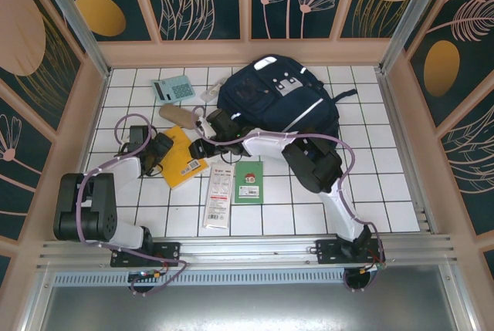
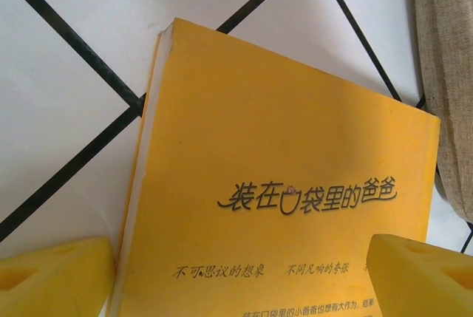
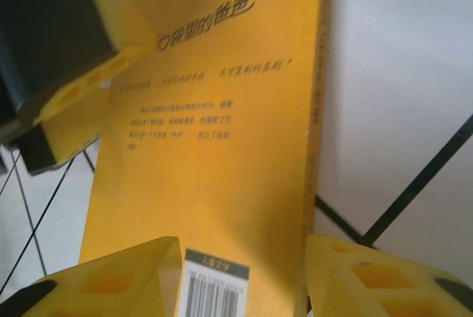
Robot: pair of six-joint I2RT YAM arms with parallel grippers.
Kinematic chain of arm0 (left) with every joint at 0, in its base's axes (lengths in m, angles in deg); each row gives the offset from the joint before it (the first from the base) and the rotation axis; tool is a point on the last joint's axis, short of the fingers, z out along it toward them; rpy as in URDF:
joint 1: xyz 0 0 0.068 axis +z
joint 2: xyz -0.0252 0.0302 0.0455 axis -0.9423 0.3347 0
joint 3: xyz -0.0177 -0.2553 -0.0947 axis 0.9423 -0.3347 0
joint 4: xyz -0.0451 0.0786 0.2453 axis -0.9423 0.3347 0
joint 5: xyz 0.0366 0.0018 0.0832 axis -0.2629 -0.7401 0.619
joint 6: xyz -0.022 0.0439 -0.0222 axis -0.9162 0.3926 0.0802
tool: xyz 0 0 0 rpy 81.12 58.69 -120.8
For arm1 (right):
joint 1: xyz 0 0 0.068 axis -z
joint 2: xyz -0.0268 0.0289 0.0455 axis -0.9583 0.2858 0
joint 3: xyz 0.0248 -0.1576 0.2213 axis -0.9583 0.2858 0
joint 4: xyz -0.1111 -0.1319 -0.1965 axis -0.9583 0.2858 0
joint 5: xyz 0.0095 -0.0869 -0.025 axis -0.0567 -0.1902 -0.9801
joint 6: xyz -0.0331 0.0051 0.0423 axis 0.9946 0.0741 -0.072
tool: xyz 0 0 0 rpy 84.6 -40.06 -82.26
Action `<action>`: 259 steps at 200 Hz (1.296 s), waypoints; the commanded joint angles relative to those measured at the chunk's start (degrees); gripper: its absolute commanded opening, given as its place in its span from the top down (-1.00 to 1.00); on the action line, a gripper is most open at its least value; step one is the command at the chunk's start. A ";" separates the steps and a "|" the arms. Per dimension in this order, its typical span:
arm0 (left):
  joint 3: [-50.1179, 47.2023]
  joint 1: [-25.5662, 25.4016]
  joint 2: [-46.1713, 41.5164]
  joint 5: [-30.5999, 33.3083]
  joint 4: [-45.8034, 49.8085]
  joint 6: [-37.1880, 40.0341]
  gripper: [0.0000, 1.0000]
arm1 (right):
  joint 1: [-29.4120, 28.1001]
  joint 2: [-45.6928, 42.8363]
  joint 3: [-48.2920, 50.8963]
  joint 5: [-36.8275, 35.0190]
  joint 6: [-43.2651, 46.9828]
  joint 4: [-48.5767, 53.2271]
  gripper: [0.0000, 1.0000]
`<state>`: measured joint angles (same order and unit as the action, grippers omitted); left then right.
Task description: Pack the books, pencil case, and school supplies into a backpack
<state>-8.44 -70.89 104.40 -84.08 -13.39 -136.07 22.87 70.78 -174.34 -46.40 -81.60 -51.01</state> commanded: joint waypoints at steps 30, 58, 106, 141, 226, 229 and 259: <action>-8.70 0.01 -5.15 -1.41 -5.18 0.33 -0.36 | 1.74 3.85 -7.83 -2.73 1.21 3.19 0.03; -11.21 -0.04 -6.94 -1.06 -5.04 -0.76 0.18 | 1.64 6.98 -11.39 -2.22 0.76 3.52 0.03; -12.46 -0.04 -5.22 -1.04 -4.96 -2.27 0.50 | 0.63 10.86 -14.45 -1.54 0.32 4.25 0.02; -13.62 -0.08 -5.27 -1.17 -5.96 -2.53 0.42 | -0.05 12.86 -15.51 -0.75 -0.10 5.25 0.03; -16.30 -0.01 -5.62 -3.39 -10.07 -4.01 0.37 | -1.95 7.81 -14.01 12.99 -7.36 -1.20 0.03; -16.36 -0.07 -5.61 -3.50 -10.16 -4.08 0.37 | -1.99 7.55 -13.85 13.56 -7.76 -1.52 0.03; -17.26 0.00 -5.84 -4.42 -11.60 -4.62 0.37 | -1.70 5.40 -11.72 19.84 -12.53 -8.09 0.02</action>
<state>-23.06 -70.72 97.43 -84.13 -27.96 -139.70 23.98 81.18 -187.52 -41.48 -88.38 -50.22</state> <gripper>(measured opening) 0.315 0.490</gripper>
